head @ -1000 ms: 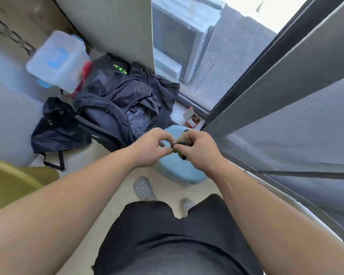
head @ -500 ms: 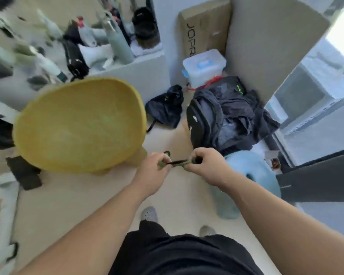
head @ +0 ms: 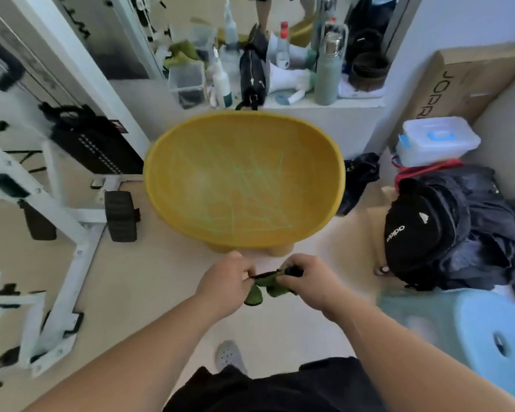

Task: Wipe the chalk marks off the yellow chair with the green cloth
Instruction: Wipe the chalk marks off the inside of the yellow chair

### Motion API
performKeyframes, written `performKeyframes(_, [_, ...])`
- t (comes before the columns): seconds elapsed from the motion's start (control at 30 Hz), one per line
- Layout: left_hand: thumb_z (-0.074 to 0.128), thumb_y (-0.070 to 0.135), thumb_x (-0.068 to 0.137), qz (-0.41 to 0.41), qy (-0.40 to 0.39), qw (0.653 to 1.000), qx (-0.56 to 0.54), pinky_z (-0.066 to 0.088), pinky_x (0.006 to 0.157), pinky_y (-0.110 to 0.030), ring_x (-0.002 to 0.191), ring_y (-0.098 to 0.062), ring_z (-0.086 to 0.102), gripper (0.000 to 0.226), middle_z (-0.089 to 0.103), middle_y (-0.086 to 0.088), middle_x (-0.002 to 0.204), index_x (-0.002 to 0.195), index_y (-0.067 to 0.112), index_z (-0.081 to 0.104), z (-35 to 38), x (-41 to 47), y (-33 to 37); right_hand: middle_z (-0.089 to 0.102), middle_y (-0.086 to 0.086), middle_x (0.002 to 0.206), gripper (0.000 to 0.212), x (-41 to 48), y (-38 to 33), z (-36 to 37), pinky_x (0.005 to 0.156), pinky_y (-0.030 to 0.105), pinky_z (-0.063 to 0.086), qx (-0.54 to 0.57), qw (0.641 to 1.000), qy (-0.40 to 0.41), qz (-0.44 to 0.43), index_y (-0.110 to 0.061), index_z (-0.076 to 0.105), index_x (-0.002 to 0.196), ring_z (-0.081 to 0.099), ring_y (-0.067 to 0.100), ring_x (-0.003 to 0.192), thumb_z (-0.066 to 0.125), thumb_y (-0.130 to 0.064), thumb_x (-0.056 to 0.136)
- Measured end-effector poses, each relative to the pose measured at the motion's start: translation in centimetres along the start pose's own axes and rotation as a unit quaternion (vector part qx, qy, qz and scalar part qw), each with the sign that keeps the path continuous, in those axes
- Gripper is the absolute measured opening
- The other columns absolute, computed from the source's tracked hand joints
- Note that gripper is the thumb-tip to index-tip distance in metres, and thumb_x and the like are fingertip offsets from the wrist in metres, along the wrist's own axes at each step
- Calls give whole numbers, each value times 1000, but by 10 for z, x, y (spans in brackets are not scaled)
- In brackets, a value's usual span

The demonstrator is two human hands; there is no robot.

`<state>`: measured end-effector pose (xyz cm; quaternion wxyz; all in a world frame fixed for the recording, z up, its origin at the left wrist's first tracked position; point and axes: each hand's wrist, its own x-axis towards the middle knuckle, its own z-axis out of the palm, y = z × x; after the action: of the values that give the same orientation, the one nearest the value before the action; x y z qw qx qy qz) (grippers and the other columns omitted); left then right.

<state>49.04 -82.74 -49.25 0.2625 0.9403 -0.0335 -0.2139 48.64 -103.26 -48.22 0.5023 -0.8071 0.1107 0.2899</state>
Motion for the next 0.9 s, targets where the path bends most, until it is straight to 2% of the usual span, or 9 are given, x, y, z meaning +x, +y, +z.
performKeyframes(0.07, [63, 23, 92, -3, -11, 1000, 3, 49, 74, -35, 86, -21, 57, 11, 57, 5, 97, 85, 32, 60, -29, 7, -31, 66, -12, 59, 7, 16, -25, 31, 51, 18, 43, 1, 1000, 2, 0, -11, 67, 89, 58, -2, 51, 74, -13, 88])
performKeyframes(0.13, [62, 22, 93, -15, -12, 1000, -10, 48, 73, -34, 86, -22, 59, 12, 61, 4, 95, 85, 30, 58, -55, 23, -56, 65, -11, 62, 6, 34, -48, 53, 52, 19, 43, 4, 1000, 7, -2, -15, 68, 88, 59, 2, 55, 74, -15, 88])
performKeyframes(0.3, [59, 18, 94, -42, -3, 998, -46, 53, 71, -41, 78, -20, 58, 9, 60, 4, 81, 86, 23, 58, -97, 74, -103, 65, 0, 79, 10, 102, -91, 83, 62, 34, 50, -6, 1000, 4, -2, -22, 66, 88, 60, 19, 69, 74, -27, 88])
performKeyframes(0.43, [62, 14, 92, -81, -3, 995, -59, 52, 73, -39, 79, -20, 58, 12, 60, 4, 83, 82, 21, 58, -112, 122, -141, 69, 6, 89, 9, 177, -106, 103, 69, 41, 57, -12, 999, -34, -1, -23, 65, 93, 67, 27, 82, 71, -29, 92])
performKeyframes(0.53, [64, 13, 90, -99, -22, 993, -60, 49, 73, -35, 81, -21, 57, 18, 59, 3, 87, 79, 25, 56, -115, 154, -169, 68, 5, 89, 8, 226, -108, 118, 66, 33, 50, -38, 997, -60, 4, -19, 65, 96, 63, 24, 80, 69, -25, 93])
performKeyframes(0.6, [64, 14, 91, -97, -46, 993, -55, 50, 75, -35, 84, -21, 57, 13, 59, 1, 90, 83, 23, 59, -116, 179, -185, 68, 2, 88, 4, 251, -107, 125, 63, 28, 49, -38, 998, -57, 17, -21, 65, 95, 62, 19, 77, 68, -23, 94])
performKeyframes(0.67, [63, 17, 92, -88, -77, 992, -43, 51, 77, -37, 85, -24, 58, 4, 60, 0, 91, 88, 18, 62, -115, 211, -196, 66, -2, 87, 5, 275, -107, 124, 61, 26, 46, -71, 997, -41, 12, -26, 62, 94, 60, 17, 76, 67, -23, 95])
performKeyframes(0.77, [63, 18, 93, -52, -104, 993, -35, 48, 72, -34, 83, -25, 57, 5, 60, -2, 89, 92, 13, 64, -113, 267, -199, 60, -7, 85, 9, 311, -109, 110, 59, 21, 40, -117, 993, 5, -8, -27, 59, 94, 56, 19, 78, 66, -22, 96])
performKeyframes(0.9, [67, 15, 88, 38, -94, 994, -49, 44, 68, -29, 84, -27, 60, 2, 65, -4, 87, 87, 13, 66, -111, 336, -188, 55, -2, 90, 7, 336, -115, 90, 67, 32, 39, -177, 975, 135, -26, -23, 62, 98, 52, 20, 82, 66, -20, 93])
